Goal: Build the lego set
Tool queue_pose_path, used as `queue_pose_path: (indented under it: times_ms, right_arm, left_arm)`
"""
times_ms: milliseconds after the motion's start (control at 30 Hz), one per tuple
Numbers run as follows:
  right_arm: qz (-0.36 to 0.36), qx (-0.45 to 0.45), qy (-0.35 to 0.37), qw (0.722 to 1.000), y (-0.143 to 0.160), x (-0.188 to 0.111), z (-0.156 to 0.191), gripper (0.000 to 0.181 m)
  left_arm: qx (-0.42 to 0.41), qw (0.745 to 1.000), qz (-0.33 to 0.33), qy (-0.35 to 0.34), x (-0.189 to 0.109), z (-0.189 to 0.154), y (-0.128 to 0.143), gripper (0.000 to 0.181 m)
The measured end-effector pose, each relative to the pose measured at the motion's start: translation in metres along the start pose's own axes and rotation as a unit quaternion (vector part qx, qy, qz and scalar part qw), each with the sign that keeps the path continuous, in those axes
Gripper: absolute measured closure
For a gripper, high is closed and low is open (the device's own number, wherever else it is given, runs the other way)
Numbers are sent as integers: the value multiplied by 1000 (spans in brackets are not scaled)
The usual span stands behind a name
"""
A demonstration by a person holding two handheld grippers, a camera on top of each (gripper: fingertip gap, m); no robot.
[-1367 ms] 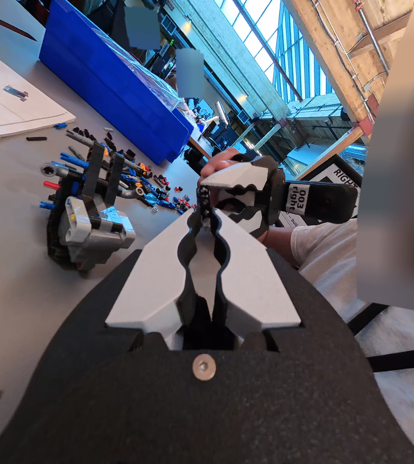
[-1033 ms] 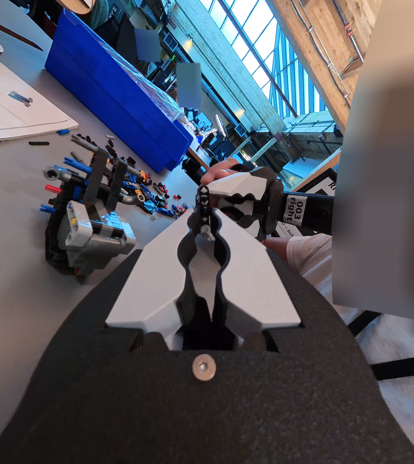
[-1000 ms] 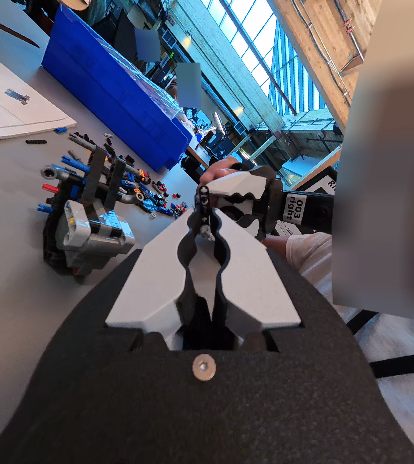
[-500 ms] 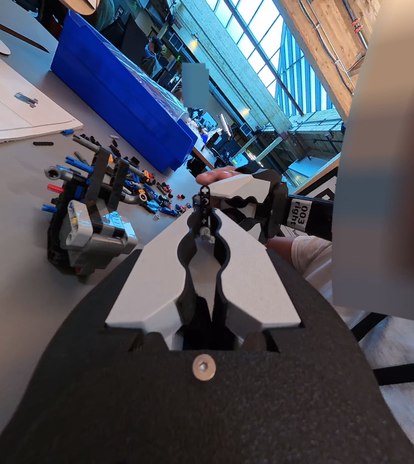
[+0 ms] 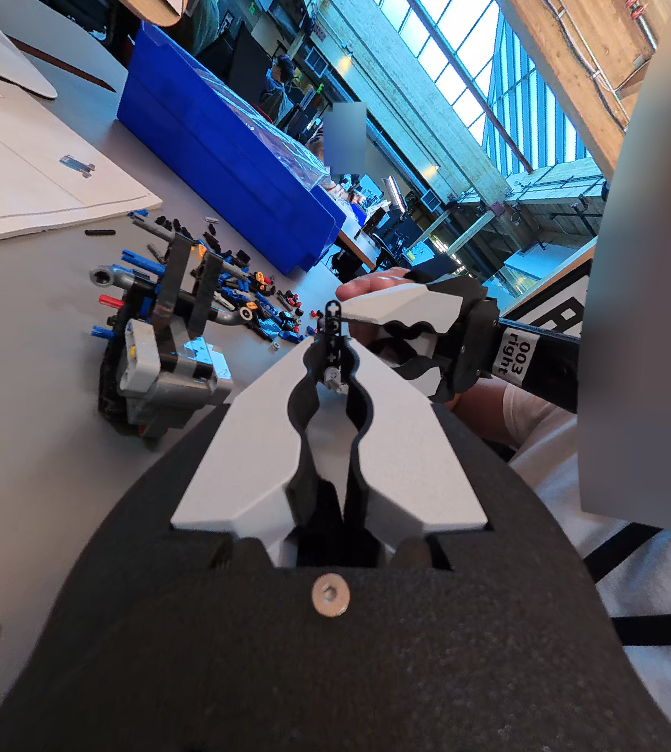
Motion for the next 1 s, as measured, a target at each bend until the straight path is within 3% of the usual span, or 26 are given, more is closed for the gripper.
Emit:
queue_pose_path:
  times_ms: [167, 200, 267, 300, 400, 467, 567, 833, 1000]
  right_arm:
    - [5, -19, -3, 1000, -2, 0, 4, 155]
    - [-37, -22, -10, 999, -9, -4, 8, 181]
    - [-55, -50, 20, 997, -21, -8, 8, 181]
    - [-57, -48, 26, 997, -19, -11, 4, 181]
    - [-29, -2, -51, 998, 6, -10, 8, 181]
    - [11, -27, -18, 999, 25, -2, 4, 181]
    - [29, 81, -70, 994, 38, 4, -5, 181]
    - [50, 144, -92, 984, 48, 16, -7, 180]
    - [29, 222, -105, 969, 53, 16, -18, 177]
  left_arm:
    - [-1, 1000, 13, -14, 0, 2, 2, 175]
    - [-2, 1000, 15, -24, 0, 4, 1, 176]
    - [6, 999, 35, -1, 7, -2, 6, 176]
    - [18, 1000, 25, 6, 6, -5, 4, 176]
    - [24, 999, 39, -10, 2, -6, 8, 176]
    - [28, 999, 41, -16, -1, -8, 10, 176]
    - [22, 999, 21, -32, -12, -2, 4, 176]
    - [17, 997, 4, -70, -25, 9, -5, 176]
    - [22, 995, 45, -89, -24, 11, -2, 176]
Point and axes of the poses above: each gripper's, where its closed fingertips meet, x out along the fingers, y out of its underside, z = x × y across the jaws, the point moved 8 cm from there along -x, back along the fingers, and after that the axes turned 3 degrees about y, right-handed, at the moved point
